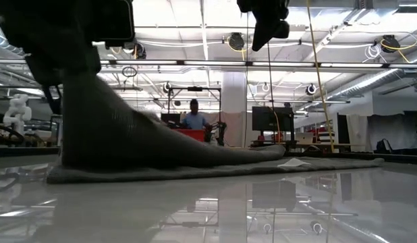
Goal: Roll towel into tight, uniform cylinder
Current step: Roll the gray towel
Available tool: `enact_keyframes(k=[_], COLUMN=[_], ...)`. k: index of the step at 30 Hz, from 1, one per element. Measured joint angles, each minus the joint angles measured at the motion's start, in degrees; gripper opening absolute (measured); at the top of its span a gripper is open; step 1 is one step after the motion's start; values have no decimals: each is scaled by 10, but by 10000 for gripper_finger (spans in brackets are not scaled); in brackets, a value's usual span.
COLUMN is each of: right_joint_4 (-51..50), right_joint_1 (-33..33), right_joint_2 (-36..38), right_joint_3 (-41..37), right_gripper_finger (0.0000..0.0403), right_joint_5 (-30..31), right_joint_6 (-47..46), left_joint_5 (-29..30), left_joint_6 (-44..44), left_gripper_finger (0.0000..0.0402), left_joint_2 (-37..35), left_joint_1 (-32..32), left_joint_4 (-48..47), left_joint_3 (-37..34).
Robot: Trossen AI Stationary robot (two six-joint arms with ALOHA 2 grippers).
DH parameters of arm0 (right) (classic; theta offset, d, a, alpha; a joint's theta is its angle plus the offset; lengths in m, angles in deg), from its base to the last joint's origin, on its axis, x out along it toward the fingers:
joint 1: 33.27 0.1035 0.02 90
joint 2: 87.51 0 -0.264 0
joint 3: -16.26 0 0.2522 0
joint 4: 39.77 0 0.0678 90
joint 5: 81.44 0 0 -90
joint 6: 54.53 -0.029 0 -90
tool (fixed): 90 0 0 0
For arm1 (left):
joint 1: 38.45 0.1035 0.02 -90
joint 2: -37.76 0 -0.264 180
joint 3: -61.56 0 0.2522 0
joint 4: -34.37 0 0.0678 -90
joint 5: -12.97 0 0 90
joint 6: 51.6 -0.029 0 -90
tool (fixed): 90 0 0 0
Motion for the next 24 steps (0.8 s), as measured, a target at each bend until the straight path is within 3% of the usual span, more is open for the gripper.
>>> enact_keyframes(k=[9, 17, 24], right_joint_4=[-6, 8, 87], right_joint_1=[-32, -65, -108], right_joint_2=[0, 0, -15], right_joint_3=[0, 0, 0], right_gripper_finger=[13, 13, 13], right_joint_5=[-27, -71, -100], right_joint_6=[81, 116, 111], left_joint_5=[57, 86, 88], left_joint_6=[84, 176, 206], left_gripper_finger=[209, 219, 207], left_joint_2=[0, 1, 15], left_joint_1=[-2, -4, -8], left_joint_4=[15, 6, -77], left_joint_3=[0, 0, -1])
